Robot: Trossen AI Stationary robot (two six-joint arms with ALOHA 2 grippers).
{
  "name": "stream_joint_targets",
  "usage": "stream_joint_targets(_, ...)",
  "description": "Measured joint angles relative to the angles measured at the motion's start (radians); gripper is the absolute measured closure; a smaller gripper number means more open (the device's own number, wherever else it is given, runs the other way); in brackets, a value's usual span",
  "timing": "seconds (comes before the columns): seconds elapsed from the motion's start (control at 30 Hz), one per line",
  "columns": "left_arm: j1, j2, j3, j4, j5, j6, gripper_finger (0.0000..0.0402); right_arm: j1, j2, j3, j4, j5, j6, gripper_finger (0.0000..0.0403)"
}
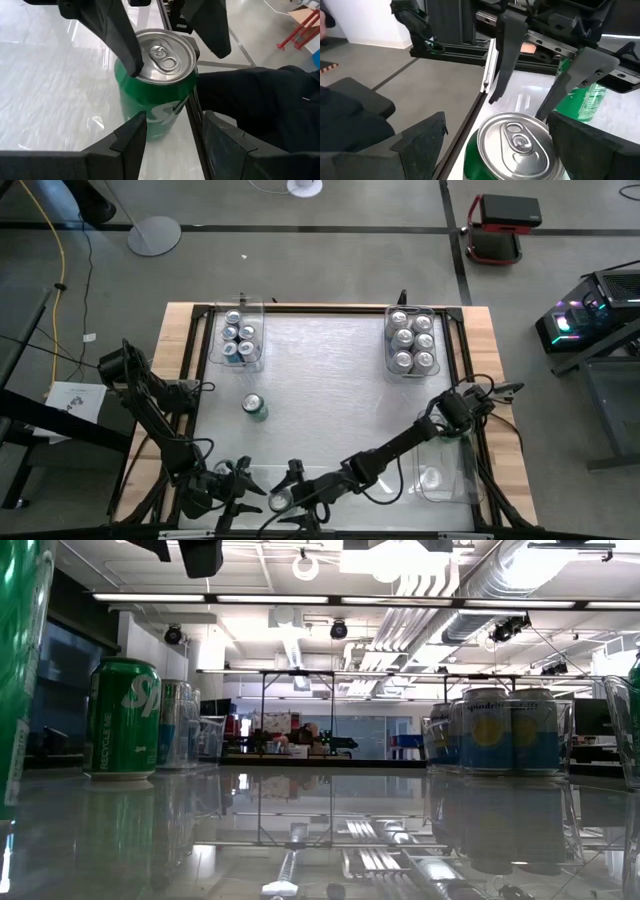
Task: Sort soda cans
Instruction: Put the green soda can into the bottom transparent bin
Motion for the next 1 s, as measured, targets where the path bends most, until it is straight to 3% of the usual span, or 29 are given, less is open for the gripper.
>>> stream_joint_targets(0.3,0.000,0.000,0.000,0.019,-0.007,-0.016,0.0227,0.006,0.003,-0.001,0.024,0.044,0.018,0.0064)
stream_joint_targets(0.53,0.001,0.000,0.000,0.020,-0.010,-0.008,0.0227,-0.004,0.003,-0.002,-0.055,0.025,0.068,0.0064)
stream_joint_targets(1.0,0.004,0.000,0.000,0.019,-0.045,0.002,0.0227,-0.007,0.022,-0.002,-0.059,0.043,0.002,0.0064)
